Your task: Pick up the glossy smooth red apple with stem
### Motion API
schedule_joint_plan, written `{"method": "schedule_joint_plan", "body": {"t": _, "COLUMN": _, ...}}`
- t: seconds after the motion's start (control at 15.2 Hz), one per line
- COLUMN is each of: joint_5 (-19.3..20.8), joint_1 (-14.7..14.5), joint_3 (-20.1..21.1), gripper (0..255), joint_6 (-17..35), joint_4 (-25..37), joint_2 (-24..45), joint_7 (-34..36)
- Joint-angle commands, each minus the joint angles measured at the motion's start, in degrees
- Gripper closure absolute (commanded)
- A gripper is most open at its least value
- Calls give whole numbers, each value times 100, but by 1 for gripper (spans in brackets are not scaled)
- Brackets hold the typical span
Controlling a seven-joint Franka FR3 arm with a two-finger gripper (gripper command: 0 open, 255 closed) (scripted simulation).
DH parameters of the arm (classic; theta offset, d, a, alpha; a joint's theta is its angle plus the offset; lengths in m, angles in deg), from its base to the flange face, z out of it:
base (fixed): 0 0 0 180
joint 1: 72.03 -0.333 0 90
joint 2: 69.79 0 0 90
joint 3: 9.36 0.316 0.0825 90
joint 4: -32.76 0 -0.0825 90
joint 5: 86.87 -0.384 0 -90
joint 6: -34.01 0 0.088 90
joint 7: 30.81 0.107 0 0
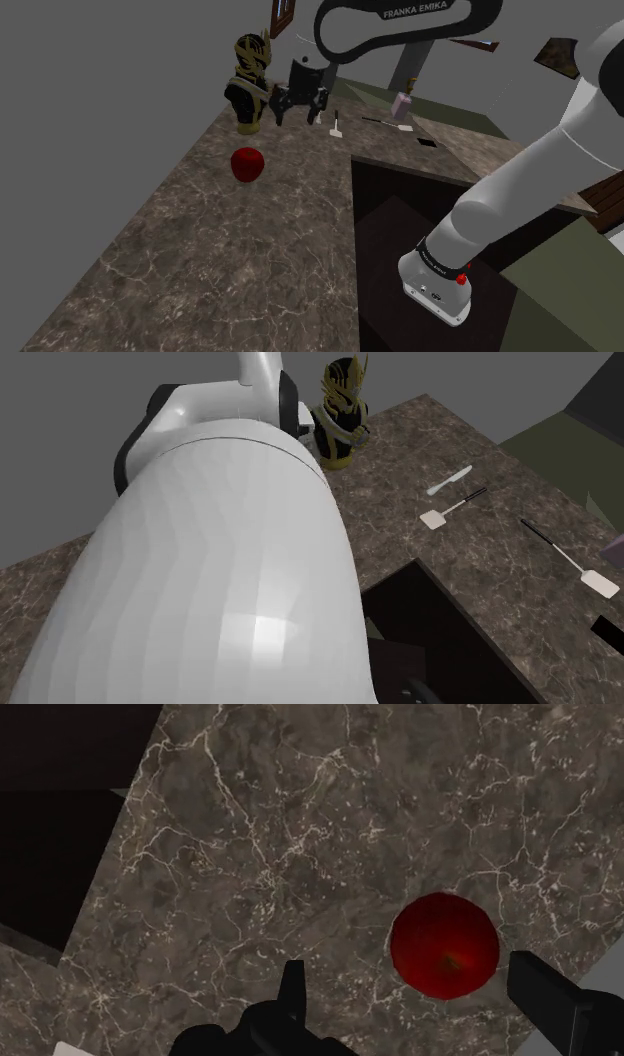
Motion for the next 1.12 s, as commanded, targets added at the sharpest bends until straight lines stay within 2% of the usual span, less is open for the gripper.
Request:
{"method": "schedule_joint_plan", "body": {"t": 0.0, "joint_5": 191, "joint_1": 32, "joint_3": 148, "gripper": 0, "joint_6": 138, "joint_4": 239, "joint_2": 451, "joint_7": 484}}
{"method": "schedule_joint_plan", "body": {"t": 0.33, "joint_5": 858, "joint_1": -50, "joint_3": 303, "gripper": 0, "joint_6": 368, "joint_4": 1038, "joint_2": 1737, "joint_7": 1655}}
{"method": "schedule_joint_plan", "body": {"t": 0.66, "joint_5": 1461, "joint_1": -372, "joint_3": 153, "gripper": 0, "joint_6": 380, "joint_4": 2051, "joint_2": 3015, "joint_7": 2649}}
{"method": "schedule_joint_plan", "body": {"t": 1.06, "joint_5": 1594, "joint_1": -446, "joint_3": 71, "gripper": 0, "joint_6": 693, "joint_4": 1968, "joint_2": 3276, "joint_7": 2772}}
